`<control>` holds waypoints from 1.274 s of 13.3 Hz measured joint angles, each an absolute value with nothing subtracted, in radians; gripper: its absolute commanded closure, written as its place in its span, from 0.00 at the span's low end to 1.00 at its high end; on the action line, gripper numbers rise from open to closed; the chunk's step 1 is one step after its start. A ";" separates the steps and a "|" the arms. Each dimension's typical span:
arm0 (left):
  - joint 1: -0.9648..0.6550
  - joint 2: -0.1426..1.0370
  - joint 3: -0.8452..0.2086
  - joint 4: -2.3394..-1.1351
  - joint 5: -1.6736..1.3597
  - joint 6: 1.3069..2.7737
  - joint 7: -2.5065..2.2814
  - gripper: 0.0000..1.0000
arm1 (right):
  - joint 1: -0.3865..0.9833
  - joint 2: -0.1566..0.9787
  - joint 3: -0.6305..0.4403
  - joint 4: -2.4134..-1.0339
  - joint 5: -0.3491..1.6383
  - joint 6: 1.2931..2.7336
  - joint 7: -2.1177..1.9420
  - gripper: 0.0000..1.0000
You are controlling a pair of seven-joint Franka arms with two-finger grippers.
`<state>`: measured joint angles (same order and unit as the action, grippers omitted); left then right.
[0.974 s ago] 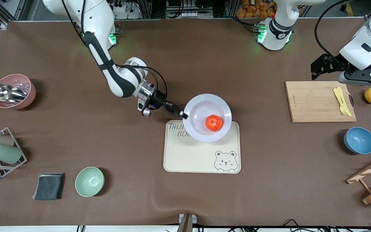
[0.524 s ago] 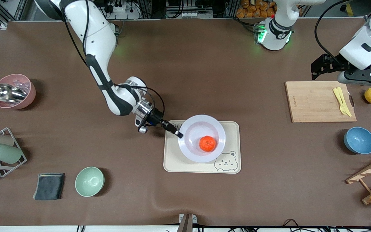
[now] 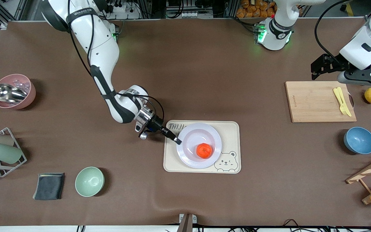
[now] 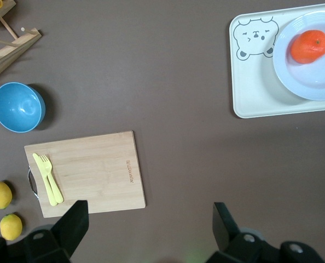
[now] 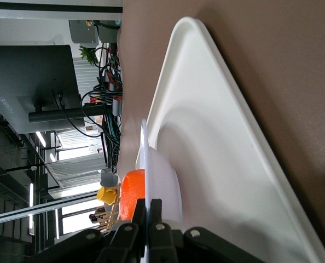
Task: Place orange and plate with both arms
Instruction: 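Release the plate rim and open the right gripper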
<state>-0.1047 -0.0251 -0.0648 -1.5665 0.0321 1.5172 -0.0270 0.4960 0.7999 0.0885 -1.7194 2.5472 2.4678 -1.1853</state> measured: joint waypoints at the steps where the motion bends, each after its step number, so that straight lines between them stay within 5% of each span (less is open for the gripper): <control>1: -0.105 -0.025 -0.065 -1.566 0.032 1.517 -0.027 0.00 | 0.496 0.800 0.088 -1.717 2.547 2.471 -1.185 0.99; 4: -0.105 -0.025 -0.065 -1.566 0.032 1.517 -0.027 0.00 | 0.496 0.800 0.089 -1.713 2.542 2.492 -1.185 0.97; 10: -0.105 -0.025 -0.065 -1.566 0.032 1.517 -0.027 0.00 | 0.496 0.800 0.089 -1.688 2.530 2.590 -1.185 0.64; 17: -0.105 -0.025 -0.065 -1.566 0.032 1.517 -0.027 0.00 | 0.496 0.800 0.095 -1.650 2.527 2.716 -1.185 0.62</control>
